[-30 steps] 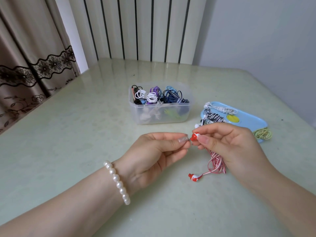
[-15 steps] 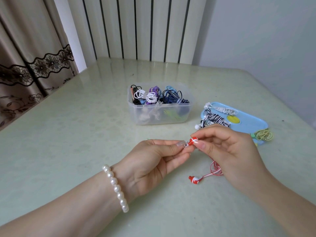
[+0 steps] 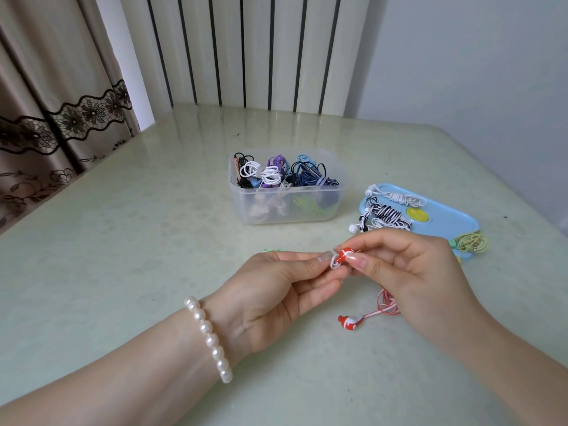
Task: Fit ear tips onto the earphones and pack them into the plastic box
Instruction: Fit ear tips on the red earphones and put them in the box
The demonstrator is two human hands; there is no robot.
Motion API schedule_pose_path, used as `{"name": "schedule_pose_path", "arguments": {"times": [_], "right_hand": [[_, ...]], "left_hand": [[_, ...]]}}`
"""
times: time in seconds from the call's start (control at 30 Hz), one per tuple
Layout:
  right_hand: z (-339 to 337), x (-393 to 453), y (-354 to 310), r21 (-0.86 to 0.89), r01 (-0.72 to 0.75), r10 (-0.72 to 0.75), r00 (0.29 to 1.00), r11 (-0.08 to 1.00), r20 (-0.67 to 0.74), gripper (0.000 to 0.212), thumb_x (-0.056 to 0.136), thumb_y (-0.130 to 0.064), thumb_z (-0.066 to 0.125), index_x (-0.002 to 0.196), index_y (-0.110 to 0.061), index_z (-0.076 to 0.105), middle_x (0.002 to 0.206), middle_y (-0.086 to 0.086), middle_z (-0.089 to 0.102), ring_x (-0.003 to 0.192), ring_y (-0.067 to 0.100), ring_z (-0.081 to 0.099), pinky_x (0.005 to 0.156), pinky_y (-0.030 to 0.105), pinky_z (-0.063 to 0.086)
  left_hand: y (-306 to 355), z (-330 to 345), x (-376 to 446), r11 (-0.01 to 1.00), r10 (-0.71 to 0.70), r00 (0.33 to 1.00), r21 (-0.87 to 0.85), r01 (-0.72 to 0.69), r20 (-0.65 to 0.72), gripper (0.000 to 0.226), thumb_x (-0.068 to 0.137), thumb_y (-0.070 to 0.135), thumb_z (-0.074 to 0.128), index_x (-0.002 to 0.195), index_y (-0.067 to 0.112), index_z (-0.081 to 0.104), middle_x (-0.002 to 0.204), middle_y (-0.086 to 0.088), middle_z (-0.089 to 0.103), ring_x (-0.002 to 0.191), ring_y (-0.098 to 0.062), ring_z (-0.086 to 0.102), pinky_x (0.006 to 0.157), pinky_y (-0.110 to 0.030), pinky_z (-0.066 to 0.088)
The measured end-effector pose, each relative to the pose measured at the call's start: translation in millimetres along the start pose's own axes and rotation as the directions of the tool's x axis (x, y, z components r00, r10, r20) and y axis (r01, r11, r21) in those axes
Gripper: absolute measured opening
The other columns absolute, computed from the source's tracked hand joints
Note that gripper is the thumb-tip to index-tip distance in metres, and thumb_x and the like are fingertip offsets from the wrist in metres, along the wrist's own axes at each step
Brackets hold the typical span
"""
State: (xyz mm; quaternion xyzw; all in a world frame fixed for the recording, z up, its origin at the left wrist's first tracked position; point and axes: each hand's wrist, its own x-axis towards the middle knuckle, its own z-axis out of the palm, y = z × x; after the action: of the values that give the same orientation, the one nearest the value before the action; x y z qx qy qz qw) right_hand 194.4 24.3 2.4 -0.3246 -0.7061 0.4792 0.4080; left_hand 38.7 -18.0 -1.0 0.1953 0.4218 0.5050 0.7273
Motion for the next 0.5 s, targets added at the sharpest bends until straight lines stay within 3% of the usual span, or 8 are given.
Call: {"name": "schedule_pose_path", "arguments": {"times": [0.17,0.37,0.5], "right_hand": [[0.8,-0.9,-0.9,-0.028,-0.010,0.009,1.000,1.000,-0.012,0.016,0.077,0.006,0.063,0.078,-0.009,0.069,0.078,0.001,0.074,0.071,0.010,0.070,0.065,0.010,0.048],[2.9,-0.8,0.3,-0.046,-0.002,0.000,0.999,0.999,-0.054,0.023,0.077,0.009,0.062,0.074,-0.013,0.068,0.073,0.001,0.073,0.066,0.013,0.068,0.067,0.018,0.053],[4.1,-0.5,-0.4,-0.015,-0.037,0.036,0.996,0.999,-0.082,0.022,0.077,0.010,0.062,0.073,-0.011,0.068,0.071,0.002,0.073,0.064,0.013,0.069,0.061,0.019,0.055]], "left_hand": [[0.0,0.4,0.7,1.000,0.001,1.000,-0.019,-0.001,-0.006,0.015,0.061,0.002,0.061,0.069,-0.003,0.073,0.077,-0.014,0.072,0.068,-0.015,0.070,0.065,-0.022,0.058],[0.6,0.3,0.7,0.999,-0.025,1.000,-0.049,0.024,-0.011,0.013,0.065,0.002,0.061,0.068,-0.004,0.071,0.079,-0.016,0.072,0.068,-0.017,0.071,0.064,-0.025,0.058],[0.9,0.2,0.6,0.997,-0.043,0.999,-0.070,0.043,-0.007,0.018,0.065,0.002,0.061,0.078,-0.008,0.069,0.082,-0.017,0.072,0.068,-0.018,0.071,0.065,-0.026,0.058]]}}
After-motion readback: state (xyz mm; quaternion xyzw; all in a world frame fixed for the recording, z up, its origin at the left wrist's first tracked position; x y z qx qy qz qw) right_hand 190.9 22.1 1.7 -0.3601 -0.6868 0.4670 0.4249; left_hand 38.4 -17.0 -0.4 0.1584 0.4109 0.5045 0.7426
